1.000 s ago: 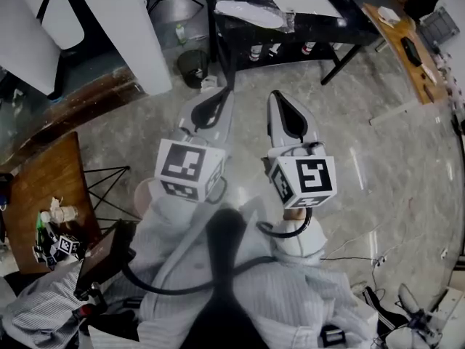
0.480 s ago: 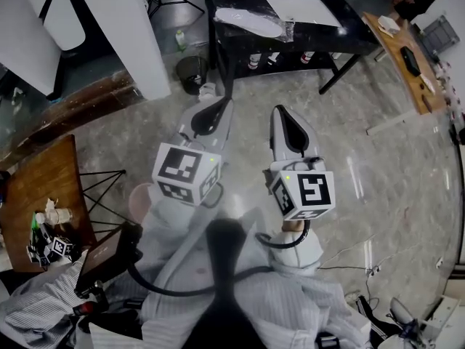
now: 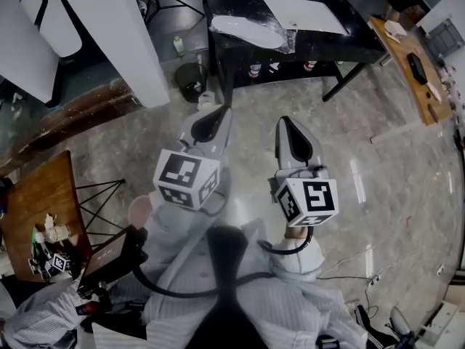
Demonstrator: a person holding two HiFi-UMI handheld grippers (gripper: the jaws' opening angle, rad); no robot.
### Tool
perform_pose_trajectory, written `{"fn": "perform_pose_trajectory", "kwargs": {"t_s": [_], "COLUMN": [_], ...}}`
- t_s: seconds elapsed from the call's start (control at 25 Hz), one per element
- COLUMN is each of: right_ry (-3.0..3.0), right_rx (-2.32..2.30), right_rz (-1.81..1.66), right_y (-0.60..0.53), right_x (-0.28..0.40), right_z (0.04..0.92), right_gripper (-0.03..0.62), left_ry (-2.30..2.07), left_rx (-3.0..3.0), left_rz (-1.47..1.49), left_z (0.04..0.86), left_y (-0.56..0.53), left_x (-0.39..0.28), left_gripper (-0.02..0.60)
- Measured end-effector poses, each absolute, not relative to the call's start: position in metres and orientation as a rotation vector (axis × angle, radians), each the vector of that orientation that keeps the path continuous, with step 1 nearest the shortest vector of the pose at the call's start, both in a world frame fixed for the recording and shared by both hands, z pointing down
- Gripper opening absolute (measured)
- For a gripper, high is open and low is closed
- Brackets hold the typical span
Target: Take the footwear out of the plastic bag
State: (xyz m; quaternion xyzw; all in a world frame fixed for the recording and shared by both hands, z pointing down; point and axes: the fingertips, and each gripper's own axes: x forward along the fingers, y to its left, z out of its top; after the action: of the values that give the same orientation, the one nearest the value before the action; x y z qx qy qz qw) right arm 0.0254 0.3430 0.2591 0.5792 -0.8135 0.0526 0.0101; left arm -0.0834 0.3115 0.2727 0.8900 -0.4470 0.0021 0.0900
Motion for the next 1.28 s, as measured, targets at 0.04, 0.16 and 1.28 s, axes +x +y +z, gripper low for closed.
{"fn": "perform_pose_trajectory", "kwargs": {"t_s": [0.04,0.16,1.28], "right_ry": [-2.538,-2.534,-2.47], "right_rx": [1.807,1.812,1.568], "right_rz": [0.175,0.171,0.513], "right_y": [0.328,0.277,-0.112], "right_x": [0.027,0.035,0.113], "right_z": [0.263,0.269,0.338], "right_gripper": [0.014,0.014,0.014], "left_ry": [-1.33,-1.329,-1.157], "left_rx": [2.647,2.654,2.492], "left_rz": [0.01,0.001,0.244], "left_z": [0.275,0.28,0.343], "left_y": [0.296,0.244,-0.131], "left_x": [-0.082,-0.076,-0.005], "left_gripper": [0.002,0.002,0.002]}}
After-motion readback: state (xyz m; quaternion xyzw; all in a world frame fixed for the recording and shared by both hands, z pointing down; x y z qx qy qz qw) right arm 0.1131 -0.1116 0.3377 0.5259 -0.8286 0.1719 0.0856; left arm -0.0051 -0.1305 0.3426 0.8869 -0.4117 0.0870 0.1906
